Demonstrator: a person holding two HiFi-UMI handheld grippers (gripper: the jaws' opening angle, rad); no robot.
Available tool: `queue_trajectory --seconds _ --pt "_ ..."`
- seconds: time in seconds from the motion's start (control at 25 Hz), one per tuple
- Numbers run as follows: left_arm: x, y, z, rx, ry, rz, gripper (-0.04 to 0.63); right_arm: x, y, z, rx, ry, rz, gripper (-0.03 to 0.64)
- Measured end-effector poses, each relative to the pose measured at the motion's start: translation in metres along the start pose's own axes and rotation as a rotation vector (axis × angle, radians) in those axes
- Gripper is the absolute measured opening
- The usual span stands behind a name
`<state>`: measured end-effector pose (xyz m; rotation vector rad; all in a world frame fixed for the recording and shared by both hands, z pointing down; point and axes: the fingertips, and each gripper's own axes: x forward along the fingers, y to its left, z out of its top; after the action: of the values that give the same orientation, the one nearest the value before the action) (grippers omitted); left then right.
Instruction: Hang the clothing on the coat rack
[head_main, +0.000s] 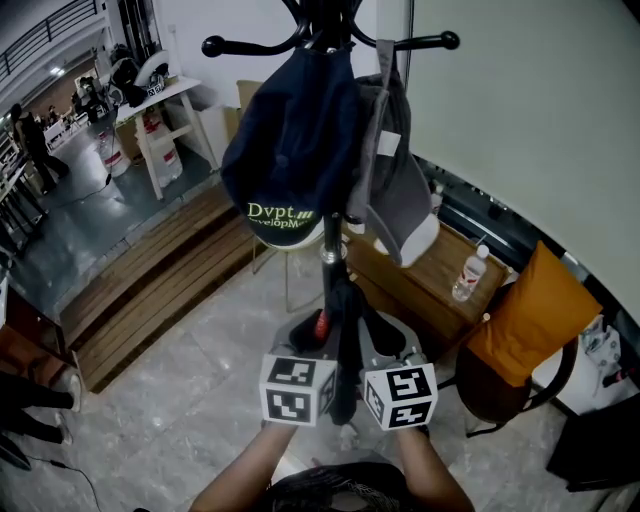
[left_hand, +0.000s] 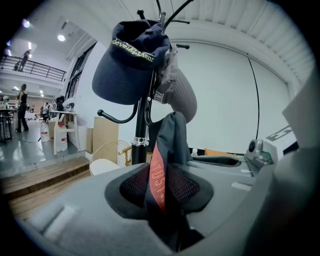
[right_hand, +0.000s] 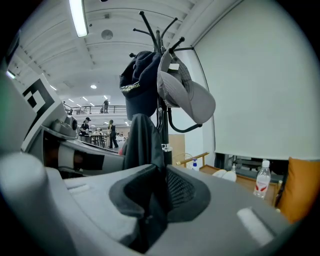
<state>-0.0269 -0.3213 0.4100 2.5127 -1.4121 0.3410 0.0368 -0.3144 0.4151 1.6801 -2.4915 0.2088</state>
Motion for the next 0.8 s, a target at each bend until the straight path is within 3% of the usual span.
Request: queue_trajectory --seconds 0.8 --pt "-0.04 -0.016 0.0 0.006 -0.035 -0.04 0.089 -0.039 0.036 0.023 -0.024 -0.074 0.003 0.051"
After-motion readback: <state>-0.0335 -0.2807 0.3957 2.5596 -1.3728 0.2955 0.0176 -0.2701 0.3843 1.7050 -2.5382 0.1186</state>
